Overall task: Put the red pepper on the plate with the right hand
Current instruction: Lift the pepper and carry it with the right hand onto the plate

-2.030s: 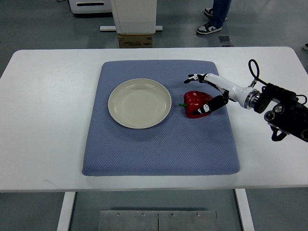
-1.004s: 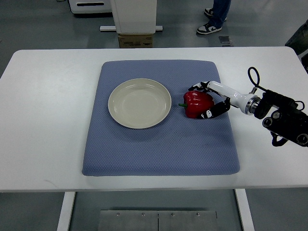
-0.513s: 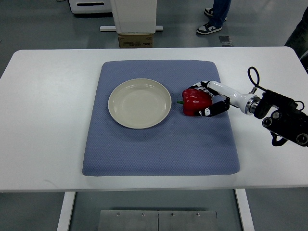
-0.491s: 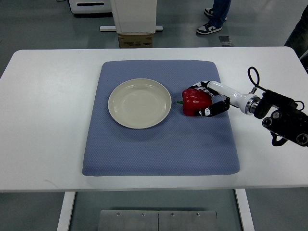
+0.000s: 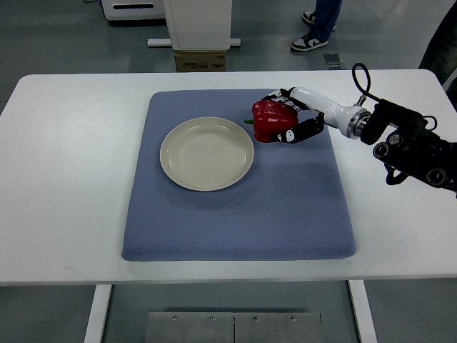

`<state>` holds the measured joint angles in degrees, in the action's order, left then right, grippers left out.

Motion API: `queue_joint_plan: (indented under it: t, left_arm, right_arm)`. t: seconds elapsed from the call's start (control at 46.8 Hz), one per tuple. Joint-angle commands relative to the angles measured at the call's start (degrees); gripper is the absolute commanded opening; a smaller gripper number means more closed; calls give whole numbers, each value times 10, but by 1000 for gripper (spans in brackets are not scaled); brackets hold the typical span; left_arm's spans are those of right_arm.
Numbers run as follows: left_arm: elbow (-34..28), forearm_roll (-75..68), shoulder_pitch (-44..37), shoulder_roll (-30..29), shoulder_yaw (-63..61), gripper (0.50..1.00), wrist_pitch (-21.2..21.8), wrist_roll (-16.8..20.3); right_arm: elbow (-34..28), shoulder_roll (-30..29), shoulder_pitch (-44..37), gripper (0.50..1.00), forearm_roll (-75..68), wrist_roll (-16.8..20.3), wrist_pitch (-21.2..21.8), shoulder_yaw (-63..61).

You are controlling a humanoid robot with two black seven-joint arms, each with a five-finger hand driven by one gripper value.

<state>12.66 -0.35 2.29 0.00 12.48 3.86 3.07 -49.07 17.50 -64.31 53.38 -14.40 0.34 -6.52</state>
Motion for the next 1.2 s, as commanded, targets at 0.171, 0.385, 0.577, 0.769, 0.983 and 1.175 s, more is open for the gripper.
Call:
queue_joint_plan:
  t: [0.171, 0.385, 0.577, 0.769, 0.983, 1.175]
  left_arm:
    - [0, 0, 0, 0, 0, 1000, 0, 0]
    - [0, 0, 0, 0, 0, 1000, 0, 0]
    - [0, 0, 0, 0, 0, 1000, 0, 0]
    - [0, 0, 0, 0, 0, 1000, 0, 0]
    - [0, 0, 0, 0, 0, 1000, 0, 1]
    - [0, 0, 0, 0, 0, 1000, 0, 0]
  right_arm:
    - [4, -62, -33, 500, 0, 22, 0, 6]
    - [36, -135, -50, 500, -2, 35, 0, 41]
    - [67, -175, -50, 500, -2, 46, -2, 56]
    - [82, -175, -43, 500, -1, 53, -3, 57]
    - [86, -175, -29, 500, -2, 53, -3, 57]
    - [85, -175, -22, 500, -6, 48, -3, 57]
